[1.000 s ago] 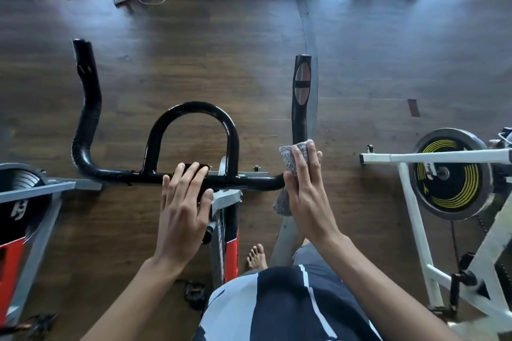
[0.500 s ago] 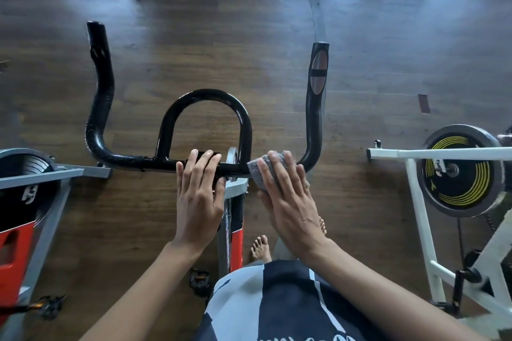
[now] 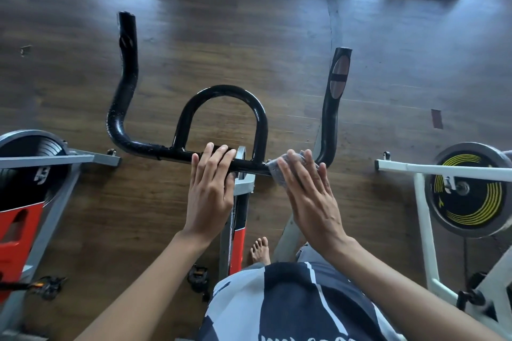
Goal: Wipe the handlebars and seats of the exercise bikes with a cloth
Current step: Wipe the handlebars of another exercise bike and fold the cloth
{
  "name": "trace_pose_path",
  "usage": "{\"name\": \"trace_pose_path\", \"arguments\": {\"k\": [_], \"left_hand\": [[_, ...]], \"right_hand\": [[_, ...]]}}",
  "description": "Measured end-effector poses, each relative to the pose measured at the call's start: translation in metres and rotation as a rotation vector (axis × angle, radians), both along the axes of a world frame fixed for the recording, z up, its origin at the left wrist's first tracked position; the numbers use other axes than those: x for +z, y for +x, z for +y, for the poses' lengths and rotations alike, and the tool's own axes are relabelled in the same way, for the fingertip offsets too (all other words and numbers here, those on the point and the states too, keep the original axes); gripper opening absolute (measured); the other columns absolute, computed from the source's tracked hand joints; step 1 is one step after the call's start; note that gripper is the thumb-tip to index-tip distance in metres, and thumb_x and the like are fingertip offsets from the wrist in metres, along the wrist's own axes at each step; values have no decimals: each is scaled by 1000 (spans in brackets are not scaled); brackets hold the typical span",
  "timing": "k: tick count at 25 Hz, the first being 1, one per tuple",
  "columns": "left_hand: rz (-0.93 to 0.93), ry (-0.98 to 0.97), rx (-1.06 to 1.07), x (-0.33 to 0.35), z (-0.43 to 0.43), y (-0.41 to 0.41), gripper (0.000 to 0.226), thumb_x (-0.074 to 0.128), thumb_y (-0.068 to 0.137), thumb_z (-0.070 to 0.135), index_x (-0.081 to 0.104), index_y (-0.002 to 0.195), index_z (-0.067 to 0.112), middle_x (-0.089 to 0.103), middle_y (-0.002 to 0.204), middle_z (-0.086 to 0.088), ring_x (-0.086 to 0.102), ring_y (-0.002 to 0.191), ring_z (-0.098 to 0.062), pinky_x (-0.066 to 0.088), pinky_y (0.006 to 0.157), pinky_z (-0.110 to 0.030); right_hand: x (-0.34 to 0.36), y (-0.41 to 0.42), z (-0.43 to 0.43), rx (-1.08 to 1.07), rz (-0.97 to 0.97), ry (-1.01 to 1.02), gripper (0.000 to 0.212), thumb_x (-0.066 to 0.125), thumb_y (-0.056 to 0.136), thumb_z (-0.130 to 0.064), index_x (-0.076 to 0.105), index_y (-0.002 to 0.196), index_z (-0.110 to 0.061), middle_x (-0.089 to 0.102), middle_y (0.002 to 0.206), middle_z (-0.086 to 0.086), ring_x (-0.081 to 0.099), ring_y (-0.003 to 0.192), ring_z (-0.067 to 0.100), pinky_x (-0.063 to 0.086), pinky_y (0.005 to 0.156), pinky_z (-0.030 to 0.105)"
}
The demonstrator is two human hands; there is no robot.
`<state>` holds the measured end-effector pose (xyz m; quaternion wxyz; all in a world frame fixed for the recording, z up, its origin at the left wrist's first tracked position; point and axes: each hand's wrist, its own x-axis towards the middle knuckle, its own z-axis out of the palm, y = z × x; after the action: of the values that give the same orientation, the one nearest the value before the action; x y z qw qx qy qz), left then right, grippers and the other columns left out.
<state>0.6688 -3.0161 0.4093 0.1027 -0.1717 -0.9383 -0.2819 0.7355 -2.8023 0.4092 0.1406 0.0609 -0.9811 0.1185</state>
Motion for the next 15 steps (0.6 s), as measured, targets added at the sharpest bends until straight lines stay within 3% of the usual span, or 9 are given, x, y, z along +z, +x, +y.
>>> {"name": "trace_pose_path", "arguments": {"k": [5, 9, 15], "left_hand": [[-6, 9, -12, -1, -1, 0, 42, 48, 101, 13, 49, 142, 8, 47, 148, -8, 24, 149, -22, 9, 124, -44], [-6, 6, -2, 0, -1, 0, 42, 46, 100, 12, 50, 141, 7, 48, 147, -8, 25, 149, -22, 9, 125, -41], [4, 5, 5, -1, -1, 0, 46, 44, 96, 9, 50, 141, 9, 48, 147, -5, 25, 149, -19, 11, 124, -44]], "right_hand": [[3, -30, -49, 143, 43, 26, 66, 42, 92, 4, 33, 154, -14, 28, 162, 7, 19, 152, 27, 14, 125, 41], [8, -29, -35, 161, 66, 70, 66, 34, 90, 5, 37, 153, -14, 33, 160, 6, 23, 151, 25, 20, 124, 41], [2, -5, 32, 121, 56, 53, 72, 62, 86, 9, 39, 151, -11, 33, 160, 7, 24, 151, 26, 18, 124, 45]]}}
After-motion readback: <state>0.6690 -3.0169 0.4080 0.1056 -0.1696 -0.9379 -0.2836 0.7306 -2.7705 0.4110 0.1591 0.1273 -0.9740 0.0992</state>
